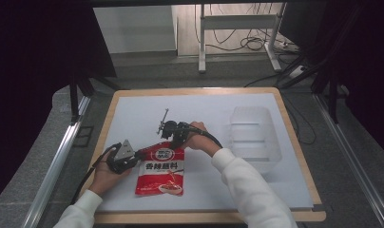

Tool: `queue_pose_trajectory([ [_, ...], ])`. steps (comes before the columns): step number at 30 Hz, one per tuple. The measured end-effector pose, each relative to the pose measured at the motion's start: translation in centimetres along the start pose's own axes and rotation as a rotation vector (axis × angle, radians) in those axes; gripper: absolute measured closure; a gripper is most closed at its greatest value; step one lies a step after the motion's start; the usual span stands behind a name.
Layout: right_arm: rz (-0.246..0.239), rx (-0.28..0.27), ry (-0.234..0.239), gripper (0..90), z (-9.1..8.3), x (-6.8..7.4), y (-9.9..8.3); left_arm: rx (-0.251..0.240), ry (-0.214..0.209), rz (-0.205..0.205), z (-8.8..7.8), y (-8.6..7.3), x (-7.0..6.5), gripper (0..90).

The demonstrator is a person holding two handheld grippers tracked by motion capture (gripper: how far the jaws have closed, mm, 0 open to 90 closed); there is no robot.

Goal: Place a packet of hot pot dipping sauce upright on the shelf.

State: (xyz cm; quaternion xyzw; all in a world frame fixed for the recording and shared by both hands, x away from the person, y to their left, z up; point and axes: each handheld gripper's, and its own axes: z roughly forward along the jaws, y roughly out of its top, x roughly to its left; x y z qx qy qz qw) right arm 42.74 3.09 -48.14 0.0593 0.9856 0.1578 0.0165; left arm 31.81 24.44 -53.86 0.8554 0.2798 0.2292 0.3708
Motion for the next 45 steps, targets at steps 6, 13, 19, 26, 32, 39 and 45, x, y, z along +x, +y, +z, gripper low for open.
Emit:
queue_pose_trajectory([
  [6,-0.007,-0.018,0.017,88.3,-0.6,0.2,0.0,0.006,0.003,-0.083,-0.4,0.0,0.3,54.0],
  [13,0.008,-0.042,0.029,88.5,-2.1,0.6,-0.4,-0.082,0.016,-0.209,-3.2,-0.4,0.4,37.1],
  [19,0.006,-0.061,0.015,88.5,-3.6,1.2,-0.4,-0.084,0.025,-0.211,-3.9,-1.2,0.0,35.9],
  [26,0.02,-0.119,0.004,88.6,-6.8,1.6,-0.7,-0.101,0.011,-0.239,-4.4,-1.8,0.0,35.1],
  [32,0.022,-0.143,-0.006,88.6,-8.7,2.6,-1.0,-0.103,0.006,-0.244,-4.5,-1.8,0.1,33.6],
  [39,-0.01,-0.204,-0.028,88.6,-11.8,5.0,-1.1,-0.099,0.006,-0.242,-4.5,-1.9,0.0,33.1],
  [45,-0.047,-0.224,-0.053,88.7,-13.7,6.4,-0.9,-0.092,0.004,-0.231,-4.5,-1.8,0.0,33.0],
])
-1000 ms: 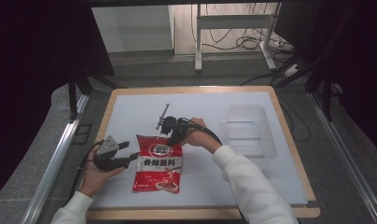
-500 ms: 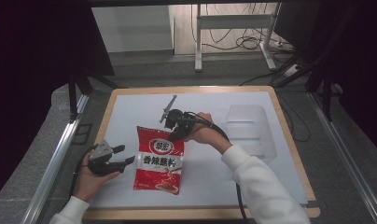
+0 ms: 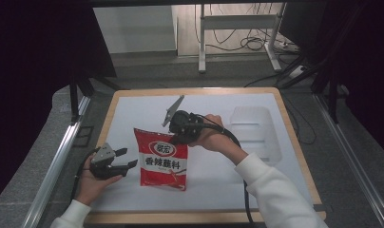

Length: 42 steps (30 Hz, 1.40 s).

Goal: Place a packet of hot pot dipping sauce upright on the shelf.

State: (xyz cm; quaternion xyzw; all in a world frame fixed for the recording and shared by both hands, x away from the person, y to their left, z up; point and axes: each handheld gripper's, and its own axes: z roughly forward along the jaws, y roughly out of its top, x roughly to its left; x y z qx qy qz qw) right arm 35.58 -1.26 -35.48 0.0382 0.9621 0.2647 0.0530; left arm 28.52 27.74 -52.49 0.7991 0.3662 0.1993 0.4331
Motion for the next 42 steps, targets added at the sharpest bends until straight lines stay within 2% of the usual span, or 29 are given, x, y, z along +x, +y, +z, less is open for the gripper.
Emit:
queue_pose_trajectory([
  [3,-0.016,-0.016,-0.019,88.7,-1.3,0.5,0.4,-0.002,-0.004,-0.002,0.1,0.0,-0.1,32.9],
  [7,-0.023,-0.021,-0.037,88.8,-2.2,0.7,0.6,0.0,-0.008,0.002,0.1,0.0,-0.1,32.8],
  [17,-0.008,-0.036,-0.089,88.8,-4.5,-0.2,0.2,0.014,-0.015,0.015,0.3,-0.1,-0.2,32.7],
  [24,0.025,-0.042,-0.123,88.8,-5.9,-1.0,-0.9,0.022,-0.023,0.015,0.5,-0.1,-0.3,32.6],
  [34,0.067,-0.021,-0.163,88.9,-7.0,-2.1,-2.2,0.039,-0.024,0.024,0.6,-0.1,-0.4,32.5],
  [42,0.124,-0.021,-0.206,88.9,-8.6,-3.5,-3.8,0.045,-0.026,0.026,0.8,-0.1,-0.4,32.5],
])
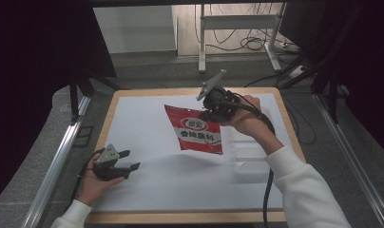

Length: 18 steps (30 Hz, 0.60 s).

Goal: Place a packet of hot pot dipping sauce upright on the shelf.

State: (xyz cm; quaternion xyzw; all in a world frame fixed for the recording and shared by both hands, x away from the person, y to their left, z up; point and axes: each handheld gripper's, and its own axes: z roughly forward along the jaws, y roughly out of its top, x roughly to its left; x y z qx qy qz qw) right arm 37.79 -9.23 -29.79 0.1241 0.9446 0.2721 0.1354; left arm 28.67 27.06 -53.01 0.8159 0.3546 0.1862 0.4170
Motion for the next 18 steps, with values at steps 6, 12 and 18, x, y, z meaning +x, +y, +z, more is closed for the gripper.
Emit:
queue_pose_trajectory([
  [6,0.02,0.0,-0.032,88.9,-1.2,-1.0,-0.6,0.013,-0.003,0.013,0.0,0.0,0.0,32.5],
  [12,0.039,0.004,-0.054,88.9,-2.1,-1.7,-1.0,0.014,-0.005,0.011,0.1,0.0,0.0,32.5],
  [18,0.072,0.009,-0.082,89.0,-3.4,-3.1,-1.7,0.017,-0.008,0.012,0.1,0.0,0.0,32.5],
])
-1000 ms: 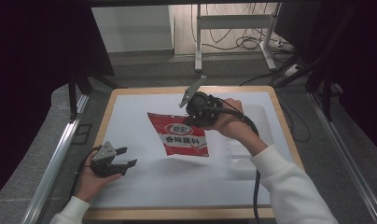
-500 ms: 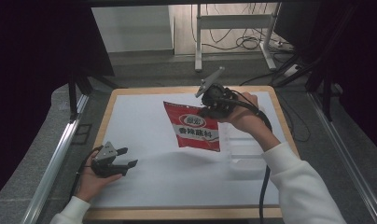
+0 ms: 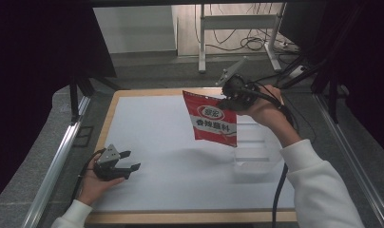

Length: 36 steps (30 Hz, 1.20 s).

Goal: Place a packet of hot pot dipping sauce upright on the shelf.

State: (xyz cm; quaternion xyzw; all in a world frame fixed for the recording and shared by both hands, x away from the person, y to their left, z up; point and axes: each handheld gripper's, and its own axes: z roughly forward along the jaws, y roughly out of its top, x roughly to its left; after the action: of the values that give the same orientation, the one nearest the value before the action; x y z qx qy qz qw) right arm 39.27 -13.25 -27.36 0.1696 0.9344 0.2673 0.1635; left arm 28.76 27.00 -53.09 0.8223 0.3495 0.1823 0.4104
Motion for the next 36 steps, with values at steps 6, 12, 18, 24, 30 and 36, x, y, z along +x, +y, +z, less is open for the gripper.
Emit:
queue_pose_trajectory([
  [6,0.012,0.002,-0.019,88.9,-1.2,-1.0,-0.9,0.002,-0.002,-0.002,0.2,0.0,-0.1,32.5],
  [12,0.029,-0.001,-0.039,89.0,-2.3,-1.9,-2.0,0.003,0.0,-0.001,0.2,0.0,-0.1,32.5],
  [18,0.052,-0.003,-0.054,89.0,-3.0,-2.7,-3.5,0.002,0.003,-0.008,0.2,0.0,0.0,32.5],
  [24,0.066,-0.001,-0.065,89.0,-4.1,-3.4,-4.7,0.007,0.001,-0.005,0.4,0.0,-0.1,32.4],
  [30,0.085,0.003,-0.07,89.0,-5.4,-4.6,-6.5,0.01,0.005,-0.01,0.5,0.0,-0.1,32.5],
  [36,0.11,-0.001,-0.073,89.0,-5.4,-5.6,-7.8,0.016,0.01,-0.011,0.6,0.0,0.0,32.5],
])
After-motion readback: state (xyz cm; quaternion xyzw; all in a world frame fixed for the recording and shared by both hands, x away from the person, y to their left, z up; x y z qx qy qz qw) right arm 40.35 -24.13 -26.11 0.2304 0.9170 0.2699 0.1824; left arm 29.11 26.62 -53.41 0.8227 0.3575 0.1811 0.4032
